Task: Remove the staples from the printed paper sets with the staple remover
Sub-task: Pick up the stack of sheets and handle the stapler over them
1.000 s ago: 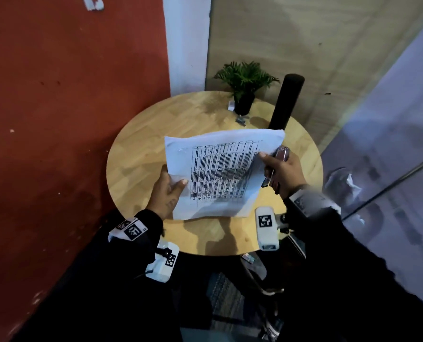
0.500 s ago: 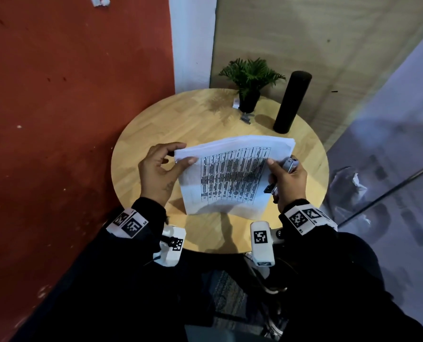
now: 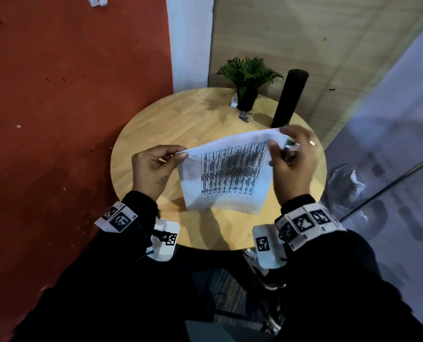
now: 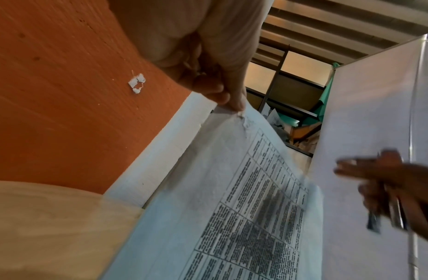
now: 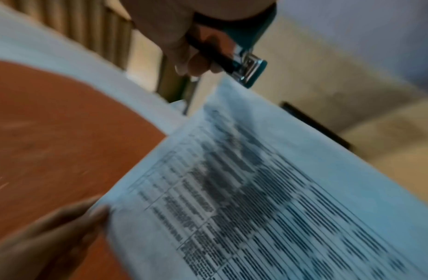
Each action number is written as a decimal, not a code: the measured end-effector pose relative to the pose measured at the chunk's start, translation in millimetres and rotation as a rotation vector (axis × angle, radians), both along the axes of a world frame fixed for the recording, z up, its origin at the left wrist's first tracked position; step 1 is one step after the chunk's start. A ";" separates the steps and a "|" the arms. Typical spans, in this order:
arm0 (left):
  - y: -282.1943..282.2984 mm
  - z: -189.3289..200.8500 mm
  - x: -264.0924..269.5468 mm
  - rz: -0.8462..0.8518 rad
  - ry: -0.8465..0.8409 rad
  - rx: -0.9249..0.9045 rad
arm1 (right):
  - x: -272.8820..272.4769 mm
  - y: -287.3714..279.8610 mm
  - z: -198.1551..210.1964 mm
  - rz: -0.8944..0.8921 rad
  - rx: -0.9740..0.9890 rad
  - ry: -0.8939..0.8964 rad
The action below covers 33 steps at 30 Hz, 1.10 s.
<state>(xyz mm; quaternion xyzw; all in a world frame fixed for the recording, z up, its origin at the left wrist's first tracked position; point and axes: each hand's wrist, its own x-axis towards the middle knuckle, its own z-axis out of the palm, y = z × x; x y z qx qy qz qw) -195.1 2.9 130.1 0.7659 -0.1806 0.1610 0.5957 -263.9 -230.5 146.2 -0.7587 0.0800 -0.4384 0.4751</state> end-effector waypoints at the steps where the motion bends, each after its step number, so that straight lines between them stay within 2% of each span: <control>1: 0.7 0.3 -0.2 -0.006 0.007 -0.001 | 3.2 10.2 8.7 0.096 -0.159 0.004; 4: 2.3 3.1 -1.4 -0.029 0.014 0.008 | 18.0 45.0 25.1 0.346 -0.541 0.300; 6: 3.4 5.9 -3.0 -0.045 0.014 0.006 | 28.3 57.1 23.0 0.381 -0.780 0.521; 7: 4.2 7.1 -3.6 -0.050 0.019 0.002 | 30.7 61.0 21.9 0.374 -0.842 0.569; 14: 7.8 4.8 -3.5 -0.063 0.004 0.074 | 34.1 68.2 15.9 0.299 -0.839 0.525; 16: 7.1 5.6 -4.1 -0.048 -0.023 0.083 | 33.7 68.6 15.1 0.323 -0.716 0.444; 17: 6.8 6.0 -4.0 -0.035 -0.036 0.079 | 32.6 70.9 17.8 0.326 -0.558 0.346; 20: 3.0 7.1 -4.6 -0.008 -0.059 0.071 | 28.0 87.4 36.5 0.254 0.081 0.022; 21: 1.6 7.4 -4.9 -0.003 -0.062 0.076 | 29.1 94.2 41.4 0.247 0.253 0.001; 23: -0.1 6.9 -6.8 0.001 -0.071 0.097 | 32.5 106.6 47.4 0.236 0.447 0.016; 29: 1.3 11.0 -11.6 0.001 -0.080 0.130 | 42.2 118.4 44.7 0.322 0.459 -0.031; 33: 0.0 10.1 -13.5 0.029 -0.061 0.110 | 45.5 121.2 39.3 0.295 0.289 -0.008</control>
